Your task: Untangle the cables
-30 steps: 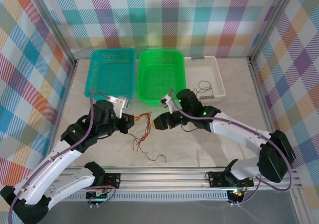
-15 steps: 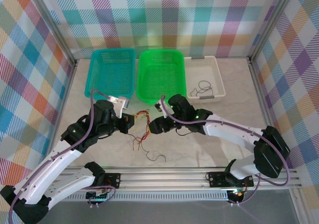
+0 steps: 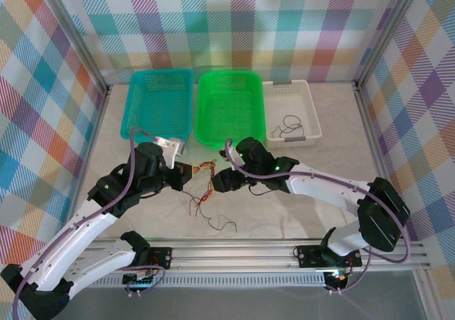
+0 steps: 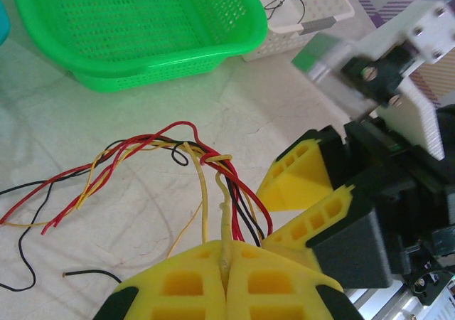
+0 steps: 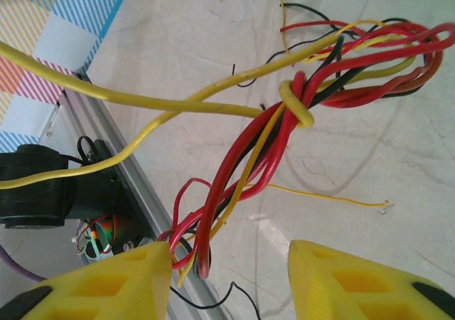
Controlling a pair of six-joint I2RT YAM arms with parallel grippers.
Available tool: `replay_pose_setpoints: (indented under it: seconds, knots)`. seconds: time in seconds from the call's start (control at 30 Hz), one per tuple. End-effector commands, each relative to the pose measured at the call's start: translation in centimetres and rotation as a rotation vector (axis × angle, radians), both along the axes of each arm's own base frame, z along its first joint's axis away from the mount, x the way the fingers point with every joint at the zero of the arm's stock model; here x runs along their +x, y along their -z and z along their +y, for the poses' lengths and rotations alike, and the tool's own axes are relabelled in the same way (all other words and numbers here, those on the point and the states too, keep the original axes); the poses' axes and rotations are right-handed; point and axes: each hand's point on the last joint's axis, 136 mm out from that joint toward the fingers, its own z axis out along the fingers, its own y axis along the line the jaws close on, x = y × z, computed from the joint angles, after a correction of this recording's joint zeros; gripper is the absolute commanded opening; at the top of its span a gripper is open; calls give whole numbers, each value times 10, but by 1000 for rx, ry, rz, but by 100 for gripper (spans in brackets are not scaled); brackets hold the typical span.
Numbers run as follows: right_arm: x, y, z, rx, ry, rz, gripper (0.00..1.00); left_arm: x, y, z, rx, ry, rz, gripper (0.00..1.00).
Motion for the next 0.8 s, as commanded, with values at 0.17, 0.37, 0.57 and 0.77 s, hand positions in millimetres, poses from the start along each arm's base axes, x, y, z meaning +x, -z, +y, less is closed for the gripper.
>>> replay_pose_setpoints:
  seconds: [0.17,0.37,0.57,0.77]
  knots:
    - [10,-13,7,5,23,-54,19,1,-3,1,-2,6,-20,0]
    - [9,-17,2,-1,20,-73,16,1,-2,1,1,9,-15,0]
    - [8,-16,5,5,14,-57,29,1,-2,1,1,11,-12,0]
    - [10,-22,5,21,23,-71,30,0,0,1,4,12,-7,0]
